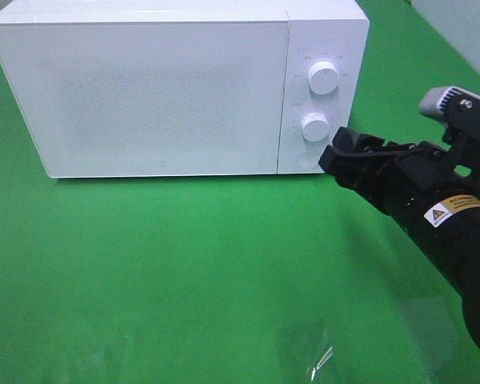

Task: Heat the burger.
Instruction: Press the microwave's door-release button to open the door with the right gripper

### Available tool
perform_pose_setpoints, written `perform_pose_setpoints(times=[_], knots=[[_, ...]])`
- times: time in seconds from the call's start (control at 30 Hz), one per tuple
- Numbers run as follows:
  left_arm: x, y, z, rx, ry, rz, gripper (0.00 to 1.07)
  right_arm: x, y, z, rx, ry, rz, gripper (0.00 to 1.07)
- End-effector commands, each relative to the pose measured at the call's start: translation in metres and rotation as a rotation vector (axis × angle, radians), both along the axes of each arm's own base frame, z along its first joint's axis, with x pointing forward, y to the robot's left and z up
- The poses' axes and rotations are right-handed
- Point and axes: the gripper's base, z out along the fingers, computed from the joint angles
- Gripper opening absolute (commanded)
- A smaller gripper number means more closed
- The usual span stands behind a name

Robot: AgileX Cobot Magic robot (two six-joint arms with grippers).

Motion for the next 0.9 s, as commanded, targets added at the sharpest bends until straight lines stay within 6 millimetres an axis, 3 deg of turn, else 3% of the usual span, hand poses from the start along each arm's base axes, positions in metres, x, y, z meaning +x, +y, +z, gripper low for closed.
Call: perform_pose_setpoints(times=[0.03, 0.07, 0.1, 0.13, 0.17, 0.2, 0.27, 0.37, 0.4, 0.47, 0.9], knots=[[-0.001, 0.000, 0.001, -0.002, -0.021, 0.002, 0.98, 0.001, 0.000, 0.010, 0.392, -0.046, -0.030, 0.46], [-0.001, 0.000, 0.001, -0.002, -0.021, 0.002, 0.98, 0.001, 0.000, 0.010, 0.392, -0.046, -0.030, 0.46], [-0.001, 0.000, 0.001, -0.002, -0.021, 0.002, 0.98, 0.001, 0.000, 0.010, 0.551, -0.012, -0.035, 0.38], [-0.001, 0.000, 0.001, -0.002, -0.021, 0.002, 0.98, 0.001, 0.000, 0.010, 0.551, -0.012, -0.035, 0.38], [-0.001, 0.000, 0.001, -0.002, -0.021, 0.002, 0.98, 0.001, 0.000, 0.009, 0.674, 0.019, -0.037, 0.29], [-0.001, 0.000, 0.001, -0.002, -0.021, 0.002, 0.98, 0.001, 0.000, 0.009, 0.674, 0.019, -0.037, 0.29], [-0.001, 0.000, 0.001, -0.002, -0.021, 0.002, 0.98, 0.001, 0.000, 0.008, 0.871, 0.067, -0.047, 0.15], [-0.001, 0.000, 0.001, -0.002, -0.021, 0.002, 0.98, 0.001, 0.000, 0.008, 0.913, 0.080, -0.051, 0.11], [-0.001, 0.000, 0.001, -0.002, -0.021, 0.002, 0.98, 0.001, 0.001, 0.004, 0.975, 0.127, -0.065, 0.04], [-0.001, 0.000, 0.001, -0.002, -0.021, 0.002, 0.98, 0.001, 0.001, 0.000, 1.024, 0.185, -0.092, 0.00], [-0.001, 0.000, 0.001, -0.002, -0.021, 0.002, 0.98, 0.006, 0.007, -0.038, 1.118, 0.330, -0.210, 0.00]])
